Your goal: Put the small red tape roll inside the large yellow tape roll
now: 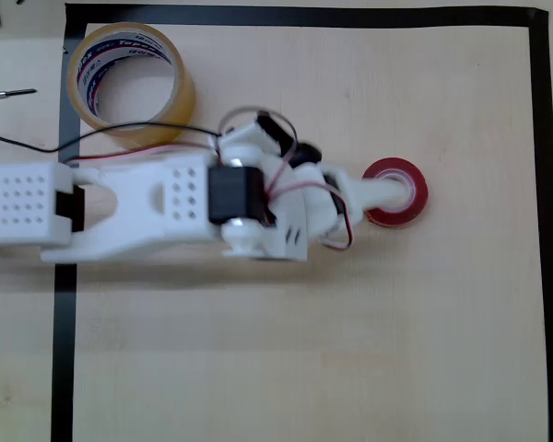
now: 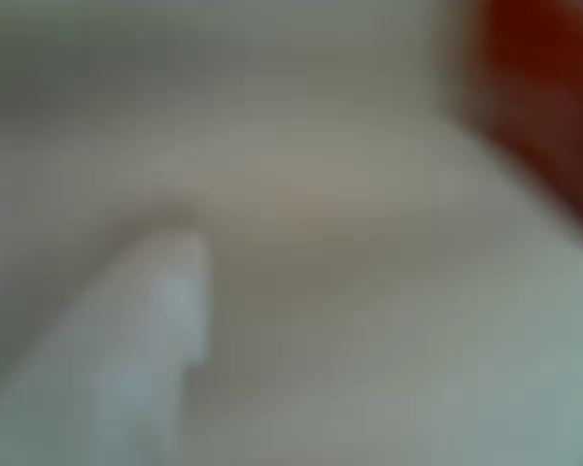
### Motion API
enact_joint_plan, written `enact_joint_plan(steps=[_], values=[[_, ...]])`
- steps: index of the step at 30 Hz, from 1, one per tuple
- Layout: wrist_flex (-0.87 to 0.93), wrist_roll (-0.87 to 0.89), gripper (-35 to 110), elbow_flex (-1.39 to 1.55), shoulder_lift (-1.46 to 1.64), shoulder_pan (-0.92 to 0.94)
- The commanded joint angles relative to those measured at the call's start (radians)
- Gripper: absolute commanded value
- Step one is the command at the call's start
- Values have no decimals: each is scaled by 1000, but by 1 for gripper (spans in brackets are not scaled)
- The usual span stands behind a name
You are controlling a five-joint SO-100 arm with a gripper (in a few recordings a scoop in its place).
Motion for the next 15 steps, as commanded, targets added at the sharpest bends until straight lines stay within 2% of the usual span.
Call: enact_joint_plan(steps=[1, 15], values=[[-5, -6, 38, -37, 18, 35], [233, -18, 33, -20, 48, -21]])
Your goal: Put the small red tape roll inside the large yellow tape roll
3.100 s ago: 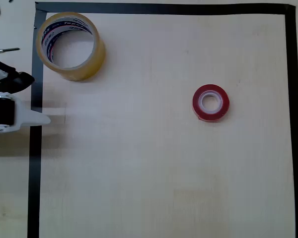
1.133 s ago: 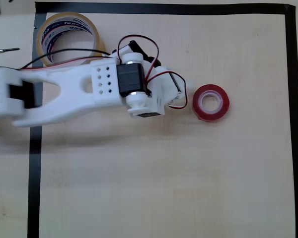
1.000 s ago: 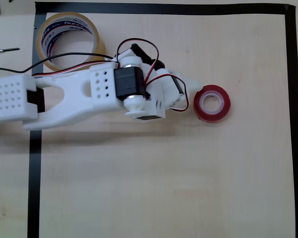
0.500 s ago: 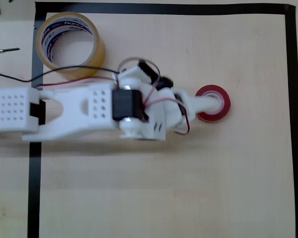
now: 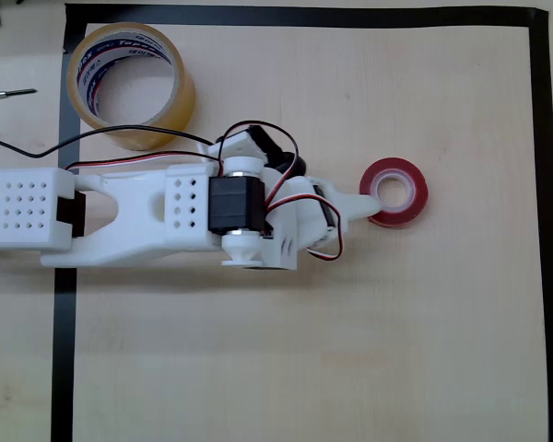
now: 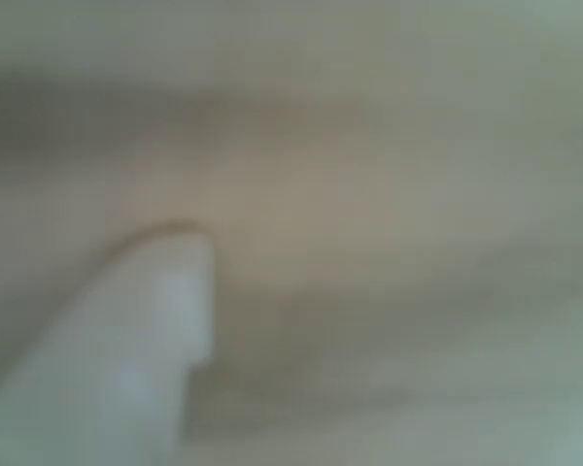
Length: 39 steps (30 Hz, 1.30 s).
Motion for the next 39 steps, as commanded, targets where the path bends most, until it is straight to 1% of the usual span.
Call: enact_joint_plan(steps=[1, 3, 7, 15, 17, 19, 22, 25, 28, 30, 39], values=[[109, -23, 33, -11, 55, -37], [138, -32, 33, -11, 57, -44], [140, -48, 33, 114, 117, -54], [140, -78, 31, 106, 230, -71], [140, -78, 27, 34, 236, -75], [140, -78, 20, -26, 241, -84], [140, -78, 11, -49, 264, -103], [140, -74, 9, -46, 290, -114], [140, -77, 2, -49, 281, -118], [137, -78, 0, -81, 250, -121], [-101, -71, 0, -81, 239, -126]])
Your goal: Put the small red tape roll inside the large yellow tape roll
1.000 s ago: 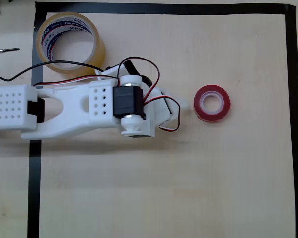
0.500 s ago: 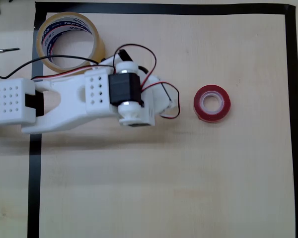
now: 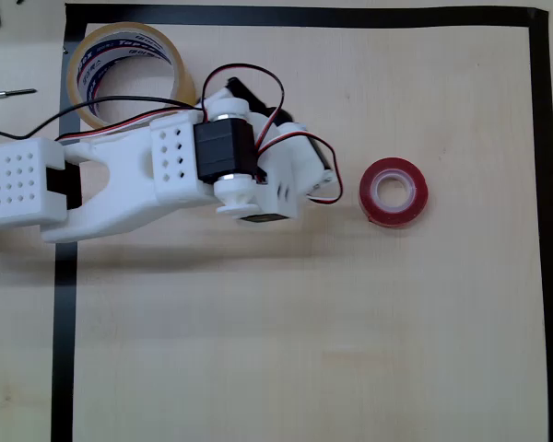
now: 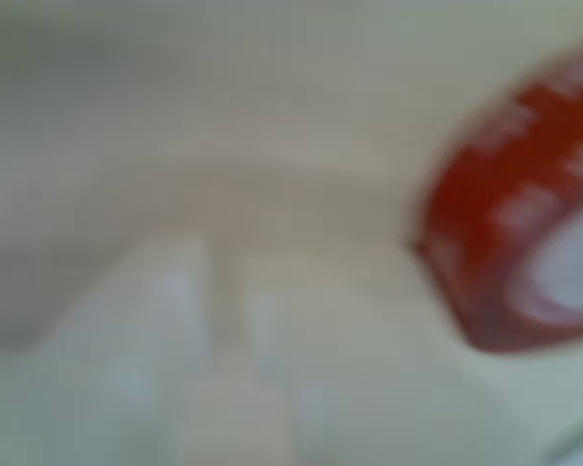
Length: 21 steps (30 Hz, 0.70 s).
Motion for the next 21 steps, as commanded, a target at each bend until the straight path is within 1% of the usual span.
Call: enact_joint_plan(steps=[1, 8, 15, 21], values=[[-103, -25, 0, -84, 138, -20], [-207, -25, 0, -84, 112, -20], [-356, -26, 0, -86, 87, 2], [-462, -14, 0, -86, 11, 23]])
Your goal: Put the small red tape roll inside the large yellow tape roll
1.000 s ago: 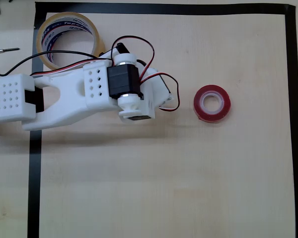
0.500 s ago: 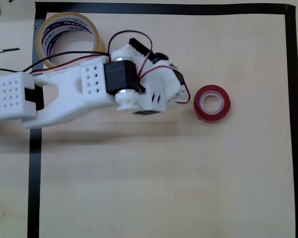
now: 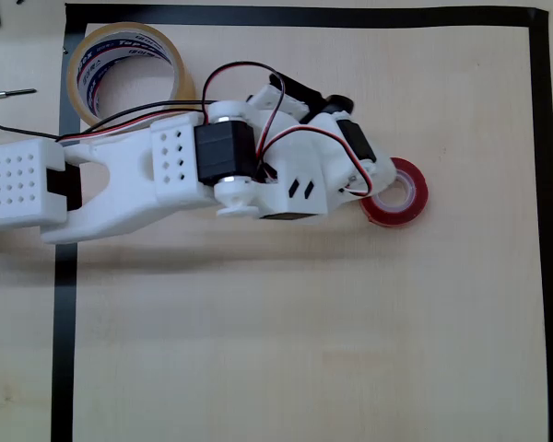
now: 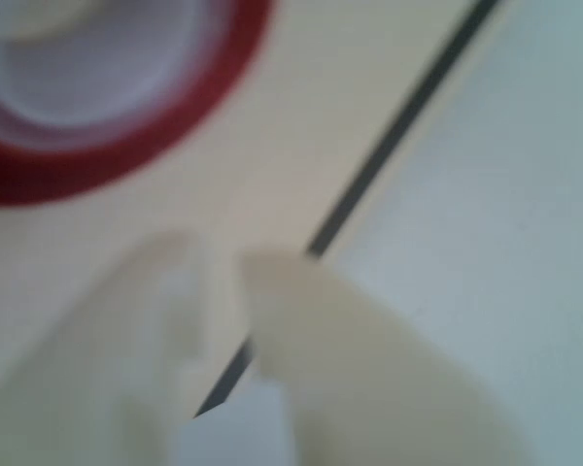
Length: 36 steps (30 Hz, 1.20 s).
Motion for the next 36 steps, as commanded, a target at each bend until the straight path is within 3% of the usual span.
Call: enact_joint_plan(steps=[1, 15, 36], values=[[-71, -8, 0, -86, 17, 17], [-109, 43, 0, -86, -61, 17], [210, 15, 0, -84, 37, 25]])
